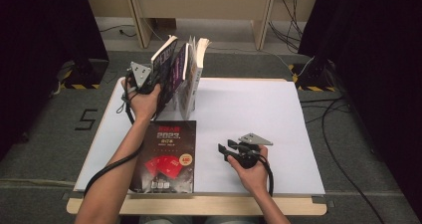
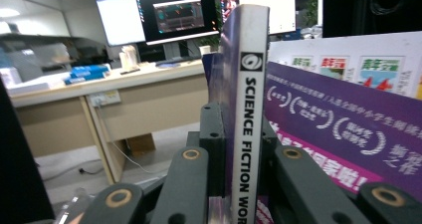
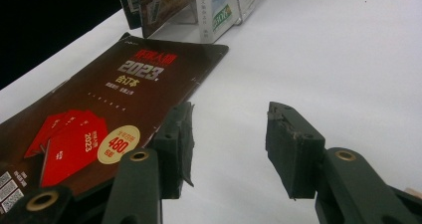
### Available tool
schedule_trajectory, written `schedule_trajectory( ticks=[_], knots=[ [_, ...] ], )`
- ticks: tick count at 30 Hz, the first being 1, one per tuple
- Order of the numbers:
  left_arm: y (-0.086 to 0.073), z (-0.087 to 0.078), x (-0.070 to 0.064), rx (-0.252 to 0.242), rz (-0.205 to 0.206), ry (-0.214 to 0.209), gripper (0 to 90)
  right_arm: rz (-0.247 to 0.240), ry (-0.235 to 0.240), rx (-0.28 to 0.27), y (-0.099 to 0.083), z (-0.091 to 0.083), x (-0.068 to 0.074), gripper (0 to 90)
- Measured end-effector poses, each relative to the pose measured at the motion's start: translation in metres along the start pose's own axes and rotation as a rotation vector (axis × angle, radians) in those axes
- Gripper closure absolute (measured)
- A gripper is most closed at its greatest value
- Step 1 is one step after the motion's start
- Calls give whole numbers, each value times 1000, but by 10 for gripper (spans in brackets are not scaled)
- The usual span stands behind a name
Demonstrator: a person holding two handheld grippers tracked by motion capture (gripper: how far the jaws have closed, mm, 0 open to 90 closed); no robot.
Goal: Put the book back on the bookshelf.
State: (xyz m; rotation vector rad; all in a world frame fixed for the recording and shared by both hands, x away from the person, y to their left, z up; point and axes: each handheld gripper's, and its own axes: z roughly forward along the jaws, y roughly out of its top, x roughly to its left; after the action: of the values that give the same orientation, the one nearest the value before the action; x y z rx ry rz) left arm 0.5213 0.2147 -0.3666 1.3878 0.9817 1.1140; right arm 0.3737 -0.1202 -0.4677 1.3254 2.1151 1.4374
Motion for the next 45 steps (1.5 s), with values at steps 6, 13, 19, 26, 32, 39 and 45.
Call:
schedule_trajectory(
  ticks=[6, 13, 19, 26, 32, 39, 45],
  knots=[
    [3, -1, -5, 34, -57, -52, 708, 3, -2, 0, 0, 0, 0, 538],
    [9, -2, -11, 52, -76, -106, 620, 0, -4, 2, 0, 1, 0, 538],
    [12, -6, -10, 45, -86, -119, 599, -3, -5, 4, 0, 1, 0, 538],
    [18, -14, -10, 31, -109, -149, 574, -4, -4, 2, 0, 1, 1, 538],
    [22, -19, -11, 26, -137, -156, 568, -5, -8, -4, 1, -1, 0, 538],
    [27, -15, -18, 39, -101, -170, 586, -9, -10, -4, 1, 0, 1, 537],
    [30, -10, -26, 58, -63, -179, 653, -5, -6, -4, 1, -1, 1, 537]
  ],
)
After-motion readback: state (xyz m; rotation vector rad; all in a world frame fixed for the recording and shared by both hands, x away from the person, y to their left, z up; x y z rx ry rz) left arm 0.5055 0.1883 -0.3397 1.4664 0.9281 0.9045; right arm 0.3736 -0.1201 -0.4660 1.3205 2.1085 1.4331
